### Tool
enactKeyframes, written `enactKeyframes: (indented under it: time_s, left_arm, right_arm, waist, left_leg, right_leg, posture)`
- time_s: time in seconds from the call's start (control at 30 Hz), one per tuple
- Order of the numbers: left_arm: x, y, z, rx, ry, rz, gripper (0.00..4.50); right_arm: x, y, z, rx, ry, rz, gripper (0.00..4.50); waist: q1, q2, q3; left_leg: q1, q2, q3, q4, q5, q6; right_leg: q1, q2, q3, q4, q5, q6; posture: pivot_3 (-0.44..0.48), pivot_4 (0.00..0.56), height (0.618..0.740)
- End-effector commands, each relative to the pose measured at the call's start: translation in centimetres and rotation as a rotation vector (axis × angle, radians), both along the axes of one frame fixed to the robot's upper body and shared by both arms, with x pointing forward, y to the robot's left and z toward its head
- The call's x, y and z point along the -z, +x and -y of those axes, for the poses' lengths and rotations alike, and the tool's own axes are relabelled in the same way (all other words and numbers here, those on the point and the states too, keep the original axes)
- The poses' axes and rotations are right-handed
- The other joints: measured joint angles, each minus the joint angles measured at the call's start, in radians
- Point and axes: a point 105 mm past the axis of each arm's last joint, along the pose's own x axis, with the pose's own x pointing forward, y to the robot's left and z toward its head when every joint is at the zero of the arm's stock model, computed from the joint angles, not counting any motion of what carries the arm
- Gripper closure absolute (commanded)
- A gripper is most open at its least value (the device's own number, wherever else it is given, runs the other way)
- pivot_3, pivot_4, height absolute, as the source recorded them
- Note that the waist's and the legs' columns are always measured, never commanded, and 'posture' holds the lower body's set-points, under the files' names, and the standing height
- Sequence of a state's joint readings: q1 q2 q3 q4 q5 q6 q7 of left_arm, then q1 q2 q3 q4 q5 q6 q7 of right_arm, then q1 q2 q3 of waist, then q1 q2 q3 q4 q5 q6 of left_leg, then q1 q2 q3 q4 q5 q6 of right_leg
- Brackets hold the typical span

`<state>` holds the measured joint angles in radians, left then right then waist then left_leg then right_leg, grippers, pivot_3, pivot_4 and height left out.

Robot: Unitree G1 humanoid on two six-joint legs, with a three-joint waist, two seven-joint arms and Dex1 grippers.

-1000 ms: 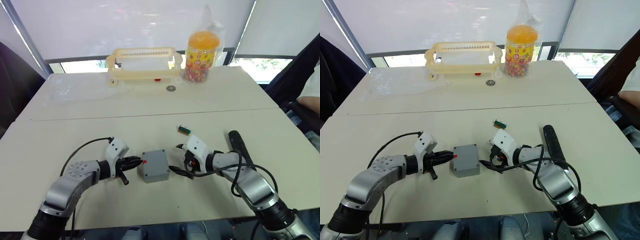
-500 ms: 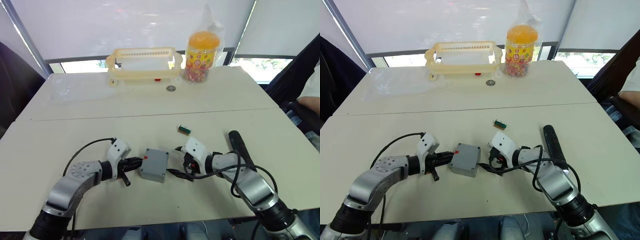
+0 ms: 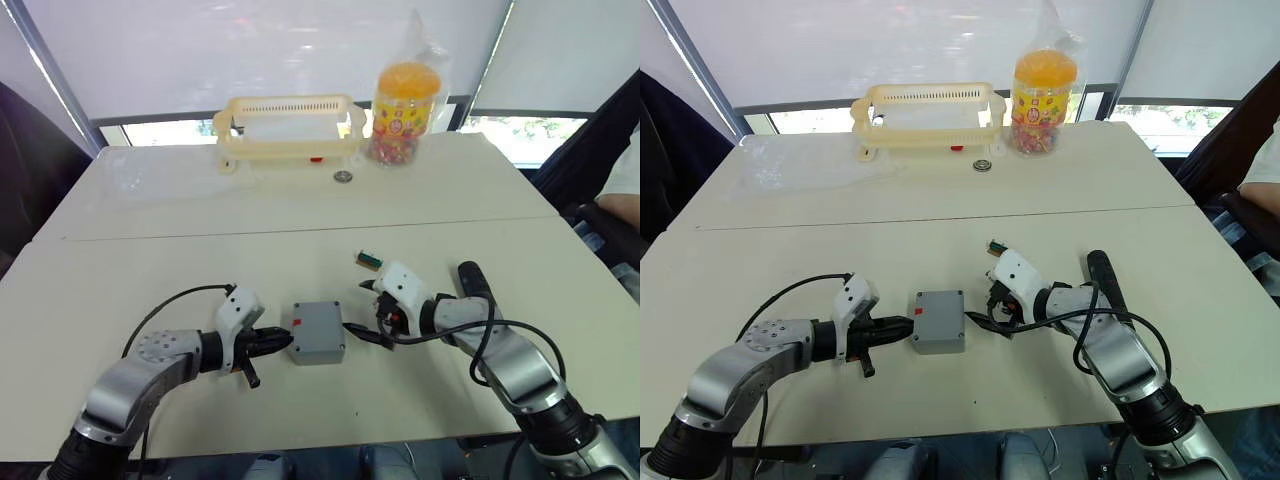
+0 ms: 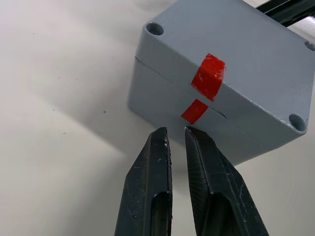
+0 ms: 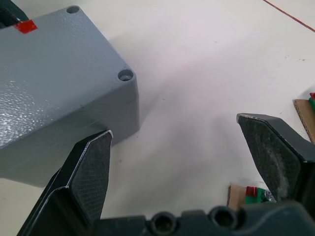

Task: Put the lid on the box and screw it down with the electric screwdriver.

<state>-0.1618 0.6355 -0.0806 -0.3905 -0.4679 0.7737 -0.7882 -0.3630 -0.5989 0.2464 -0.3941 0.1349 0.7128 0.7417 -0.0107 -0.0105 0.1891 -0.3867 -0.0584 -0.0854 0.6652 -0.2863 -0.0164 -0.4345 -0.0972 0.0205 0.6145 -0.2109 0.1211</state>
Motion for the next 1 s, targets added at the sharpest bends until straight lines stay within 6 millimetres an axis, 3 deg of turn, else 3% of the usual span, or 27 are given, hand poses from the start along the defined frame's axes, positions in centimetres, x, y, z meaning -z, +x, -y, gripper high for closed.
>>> enactKeyframes:
  time_s: [0.03,0.2,0.33,0.43,0.6,0.73,0.87,1.0]
  left_arm:
    - [-2.0,0.3,-2.2,-0.01,0.024,0.049,3.98]
    - [-5.7,0.1,-3.9,0.035,0.018,0.078,3.98]
    - [-8.6,0.0,-3.0,0.125,-0.025,0.104,2.71]
    - [-9.5,-0.7,-1.5,0.224,0.005,0.12,1.25]
    - [-9.7,-1.0,0.4,0.292,0.015,0.148,1.25]
    - [-9.2,-1.2,1.3,0.316,0.02,0.153,2.46]
    - [-8.8,-1.5,1.8,0.337,0.027,0.143,4.47]
    - [-8.5,-1.4,1.7,0.32,0.034,0.141,4.47]
  right_arm:
    - [-3.6,0.3,2.2,0.071,0.035,0.113,0.05]
    - [-6.9,0.8,5.6,0.214,0.183,0.175,0.05]
    - [-7.1,0.8,6.0,0.224,0.318,0.127,0.0]
    - [-5.3,0.4,5.6,0.226,0.307,0.043,0.0]
    - [-3.3,0.0,4.6,0.218,0.323,-0.025,0.0]
    - [-1.5,0.1,4.0,0.211,0.297,-0.041,0.0]
    - [-0.9,0.7,3.9,0.217,0.298,-0.031,0.0]
    - [-0.7,1.3,3.9,0.235,0.312,-0.017,0.0]
  waist:
    - [0.0,0.0,0.0]
    - [0.002,0.0,0.0]
    - [0.0,0.0,0.0]
    - [-0.004,0.0,0.0]
    - [-0.003,0.0,0.0]
    - [-0.003,0.0,0.0]
    - [-0.003,0.0,0.0]
    - [-0.003,0.0,0.0]
  left_leg:
    - [0.0,0.0,0.0,0.0,0.0,0.0]
    - [0.0,0.0,0.0,0.0,0.0,0.0]
    - [0.0,0.0,0.0,0.0,0.0,0.0]
    - [0.001,0.0,0.0,0.0,0.0,0.0]
    - [0.001,0.0,0.001,0.0,0.0,0.0]
    - [0.001,0.0,0.001,0.0,0.0,0.0]
    - [0.001,0.0,0.001,0.0,0.0,0.0]
    - [0.001,0.0,0.001,0.0,0.0,0.0]
  right_leg:
    - [0.0,0.0,0.0,0.0,0.0,0.0]
    - [0.0,0.0,0.0,0.0,0.0,0.0]
    - [0.001,0.0,-0.001,0.0,0.0,0.0]
    - [0.001,0.0,0.0,0.0,0.0,0.0]
    - [0.0,0.0,0.001,0.002,0.0,0.0]
    - [0.001,0.0,0.001,0.002,0.0,0.0]
    - [0.0,0.0,0.001,0.002,0.0,0.0]
    - [0.001,0.0,0.0,0.002,0.0,0.0]
  posture:
    - [0.0,0.15,0.74]
    - [0.0,0.15,0.74]
    - [0.0,0.15,0.74]
    - [0.0,0.15,0.74]
    - [0.0,0.15,0.74]
    - [0.0,0.15,0.74]
    - [0.0,0.15,0.74]
    - [0.0,0.15,0.74]
